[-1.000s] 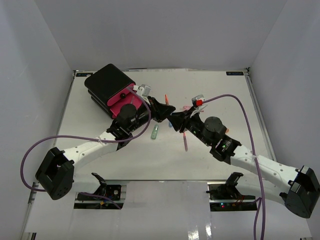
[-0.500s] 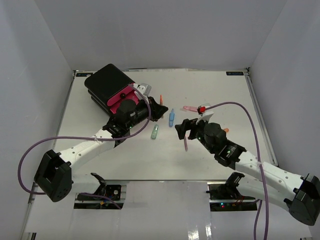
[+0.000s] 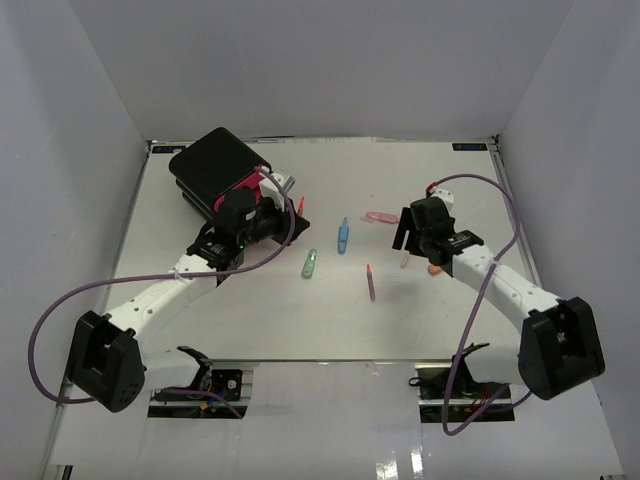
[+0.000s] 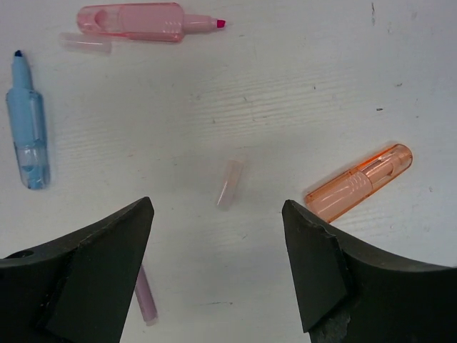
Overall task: Sort the stationery into containers
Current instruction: Close the pen cap on the pen.
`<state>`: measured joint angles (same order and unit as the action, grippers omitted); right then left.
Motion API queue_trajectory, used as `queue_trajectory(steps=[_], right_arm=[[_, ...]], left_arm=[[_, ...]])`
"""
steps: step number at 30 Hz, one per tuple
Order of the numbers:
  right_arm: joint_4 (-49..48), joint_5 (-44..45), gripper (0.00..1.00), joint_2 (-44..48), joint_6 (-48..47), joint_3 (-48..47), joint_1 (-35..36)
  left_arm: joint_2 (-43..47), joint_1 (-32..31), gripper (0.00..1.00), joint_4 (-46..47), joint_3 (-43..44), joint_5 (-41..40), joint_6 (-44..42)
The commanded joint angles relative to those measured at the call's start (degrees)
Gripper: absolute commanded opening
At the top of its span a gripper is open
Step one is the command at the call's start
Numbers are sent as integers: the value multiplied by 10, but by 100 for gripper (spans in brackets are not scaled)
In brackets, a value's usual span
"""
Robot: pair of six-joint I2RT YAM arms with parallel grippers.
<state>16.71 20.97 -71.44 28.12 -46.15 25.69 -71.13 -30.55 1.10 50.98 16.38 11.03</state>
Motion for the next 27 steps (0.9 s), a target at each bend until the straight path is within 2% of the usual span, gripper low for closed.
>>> queue_trajectory(steps=[1, 4, 5, 8, 27], right_arm=[[57, 0, 79, -54, 26, -50, -18], [77, 8, 73, -102, 40, -66, -26], [80, 8, 66, -113, 53, -71, -27], [90, 7, 59, -147, 69, -81, -28], [57, -7, 39, -230, 87, -96, -28]], left_arm=[[28, 0, 14, 0, -22, 33, -41], [29, -1, 16, -3, -22, 32, -49], [31, -1, 17, 1, -27, 32, -50], [31, -1, 17, 6, -30, 31, -49], [36, -1, 18, 8, -28, 46, -38]])
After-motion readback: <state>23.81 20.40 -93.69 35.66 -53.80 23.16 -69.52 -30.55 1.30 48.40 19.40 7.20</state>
